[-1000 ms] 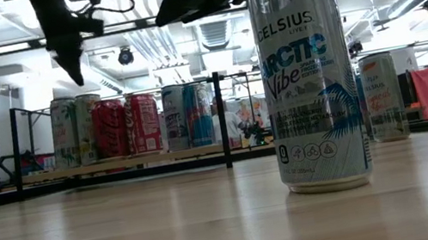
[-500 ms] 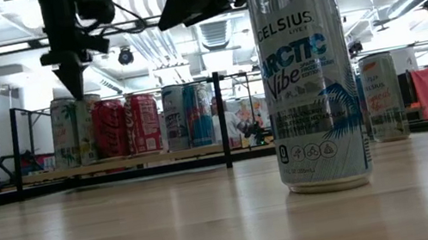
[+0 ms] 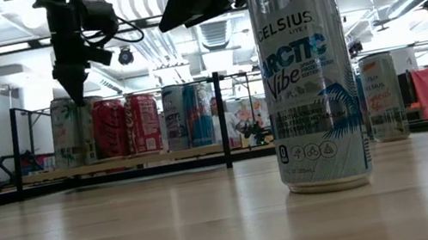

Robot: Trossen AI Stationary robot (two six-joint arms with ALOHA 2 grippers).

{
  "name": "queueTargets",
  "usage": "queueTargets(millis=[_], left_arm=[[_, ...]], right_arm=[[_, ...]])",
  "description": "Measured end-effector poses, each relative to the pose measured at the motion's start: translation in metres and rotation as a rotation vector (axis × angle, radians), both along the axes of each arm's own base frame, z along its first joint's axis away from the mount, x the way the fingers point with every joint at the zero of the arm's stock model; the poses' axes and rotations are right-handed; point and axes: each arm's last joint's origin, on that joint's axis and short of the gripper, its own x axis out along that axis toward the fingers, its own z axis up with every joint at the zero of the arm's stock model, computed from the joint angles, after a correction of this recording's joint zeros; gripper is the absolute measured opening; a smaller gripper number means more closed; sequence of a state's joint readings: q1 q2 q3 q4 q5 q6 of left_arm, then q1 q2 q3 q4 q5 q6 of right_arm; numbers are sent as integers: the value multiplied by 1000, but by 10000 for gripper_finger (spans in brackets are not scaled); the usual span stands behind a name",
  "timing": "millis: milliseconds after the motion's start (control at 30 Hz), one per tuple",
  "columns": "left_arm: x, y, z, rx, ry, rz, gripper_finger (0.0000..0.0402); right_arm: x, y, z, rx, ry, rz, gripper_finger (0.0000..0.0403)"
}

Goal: Place canned beverage on shelf
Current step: Put the middle left white and yellow soda can on the shelf

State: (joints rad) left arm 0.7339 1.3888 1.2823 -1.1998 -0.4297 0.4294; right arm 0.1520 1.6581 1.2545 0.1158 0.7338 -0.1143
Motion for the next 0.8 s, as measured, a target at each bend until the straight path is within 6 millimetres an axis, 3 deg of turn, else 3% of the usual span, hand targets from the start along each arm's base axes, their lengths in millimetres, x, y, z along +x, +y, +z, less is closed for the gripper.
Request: queueTargets(millis=[800], left_arm=[[1,6,2,54,-23,22,0]], right_arm=[[0,0,0,0,1,0,325]])
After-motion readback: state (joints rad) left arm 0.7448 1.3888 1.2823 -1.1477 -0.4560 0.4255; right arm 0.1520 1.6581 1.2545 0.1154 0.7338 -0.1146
